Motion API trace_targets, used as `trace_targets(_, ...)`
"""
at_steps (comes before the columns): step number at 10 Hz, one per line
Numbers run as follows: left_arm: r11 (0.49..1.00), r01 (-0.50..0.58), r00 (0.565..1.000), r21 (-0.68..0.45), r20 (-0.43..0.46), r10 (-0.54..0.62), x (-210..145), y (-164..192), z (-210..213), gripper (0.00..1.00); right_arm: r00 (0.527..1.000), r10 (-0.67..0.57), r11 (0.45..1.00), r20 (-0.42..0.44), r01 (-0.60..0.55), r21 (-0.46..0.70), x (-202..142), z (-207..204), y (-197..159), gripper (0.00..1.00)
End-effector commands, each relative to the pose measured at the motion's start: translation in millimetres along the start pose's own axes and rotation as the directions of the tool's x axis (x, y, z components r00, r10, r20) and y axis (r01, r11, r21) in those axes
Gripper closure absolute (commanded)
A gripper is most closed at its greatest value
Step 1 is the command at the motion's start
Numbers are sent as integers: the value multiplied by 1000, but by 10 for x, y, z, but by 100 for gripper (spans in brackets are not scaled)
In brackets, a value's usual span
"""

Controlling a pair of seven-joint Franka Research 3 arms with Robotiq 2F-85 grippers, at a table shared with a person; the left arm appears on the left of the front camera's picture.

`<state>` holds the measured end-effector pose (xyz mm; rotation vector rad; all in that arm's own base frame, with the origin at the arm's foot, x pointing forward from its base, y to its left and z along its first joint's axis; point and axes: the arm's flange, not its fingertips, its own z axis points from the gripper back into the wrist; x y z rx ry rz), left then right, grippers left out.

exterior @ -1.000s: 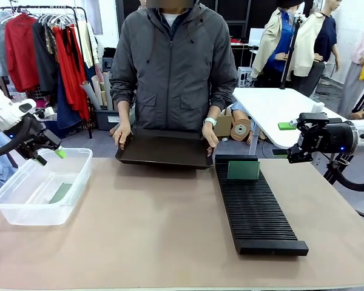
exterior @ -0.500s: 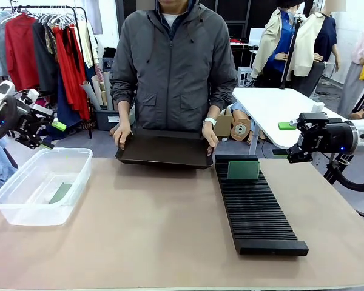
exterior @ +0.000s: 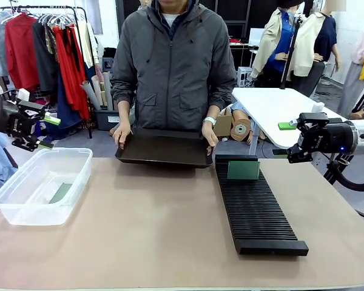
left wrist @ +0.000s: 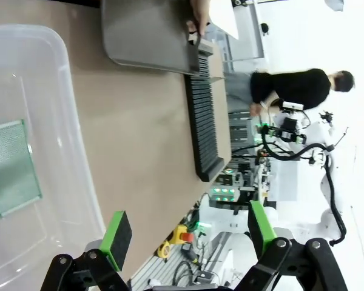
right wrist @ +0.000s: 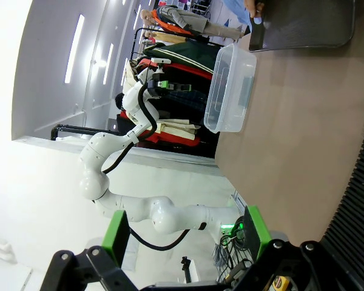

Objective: Sort PCBs into racks and boxes based on the side picked up.
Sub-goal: If the short side of the Blank PCB is picked up, insert it into the PCB Rack ; if the long side is picked up, place it in the Organizing box.

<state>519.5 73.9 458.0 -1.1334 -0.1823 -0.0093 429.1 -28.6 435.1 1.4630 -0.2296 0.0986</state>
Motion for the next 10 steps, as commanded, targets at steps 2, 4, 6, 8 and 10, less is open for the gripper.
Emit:
trace_targets(2, 992, -25, 1000, -126, 14, 26, -214, 27, -31, 0, 1000, 3, 1000, -1, -3, 7, 2, 0, 25, 0)
trace_targets(4, 986, -18, 1000, -166, 13, 20, -299, 51, -82, 0, 1000, 3, 1000, -1, -3, 7, 2, 0, 25, 0)
trace_targets(6, 978, -2, 1000, -210, 25, 7, -316, 72, -111, 0, 1000, 3, 1000, -1, -3, 7, 2, 0, 25, 0)
trace_targets(8, 979, 13, 1000, -204, 26, -8, -313, 83, -126, 0, 1000, 3, 1000, -1, -3, 7, 2, 0, 25, 0)
trace_targets(10, 983, -20, 1000, -183, 9, 22, -264, 77, -130, 0, 1000, 3, 1000, -1, -3, 7, 2, 0, 25, 0)
